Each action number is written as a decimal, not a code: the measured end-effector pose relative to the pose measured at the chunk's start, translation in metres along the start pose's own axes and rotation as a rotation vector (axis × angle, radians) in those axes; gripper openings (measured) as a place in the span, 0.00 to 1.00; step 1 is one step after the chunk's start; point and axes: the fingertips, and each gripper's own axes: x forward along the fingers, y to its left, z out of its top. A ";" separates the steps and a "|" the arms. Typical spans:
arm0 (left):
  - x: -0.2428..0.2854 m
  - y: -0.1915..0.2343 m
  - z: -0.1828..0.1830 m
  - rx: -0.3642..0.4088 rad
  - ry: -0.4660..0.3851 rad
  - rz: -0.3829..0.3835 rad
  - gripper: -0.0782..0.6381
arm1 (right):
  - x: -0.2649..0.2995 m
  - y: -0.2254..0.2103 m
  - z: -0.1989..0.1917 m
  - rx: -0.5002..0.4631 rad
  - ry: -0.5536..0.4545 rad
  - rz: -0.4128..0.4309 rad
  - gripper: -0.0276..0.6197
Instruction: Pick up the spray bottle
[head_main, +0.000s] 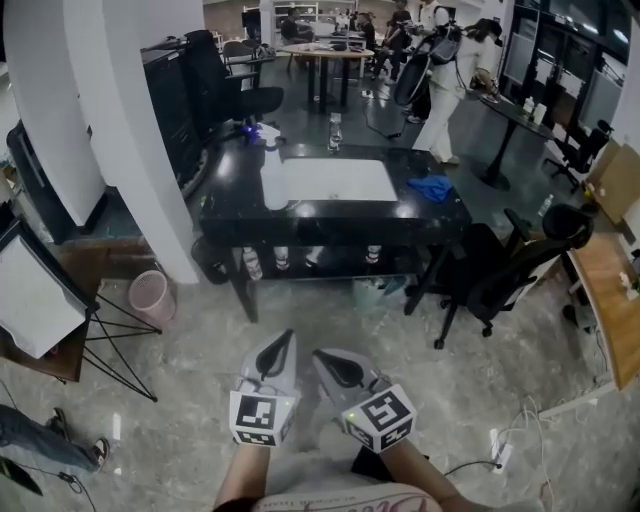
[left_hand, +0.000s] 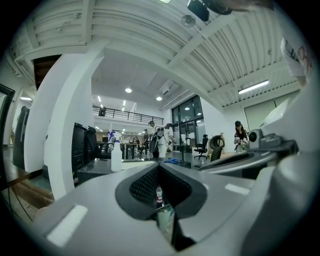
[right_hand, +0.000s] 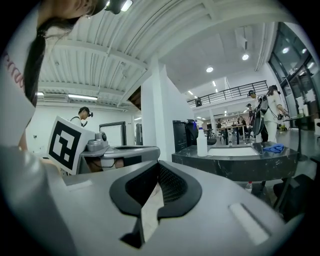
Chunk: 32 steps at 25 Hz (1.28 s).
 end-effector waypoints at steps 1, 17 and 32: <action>0.006 0.005 0.000 0.000 0.000 0.010 0.11 | 0.007 -0.005 0.002 -0.001 0.001 0.012 0.05; 0.152 0.085 0.007 0.029 0.032 0.119 0.11 | 0.104 -0.133 0.037 0.009 -0.002 0.091 0.05; 0.244 0.152 0.002 -0.002 0.046 0.201 0.39 | 0.176 -0.195 0.056 -0.035 0.047 0.183 0.05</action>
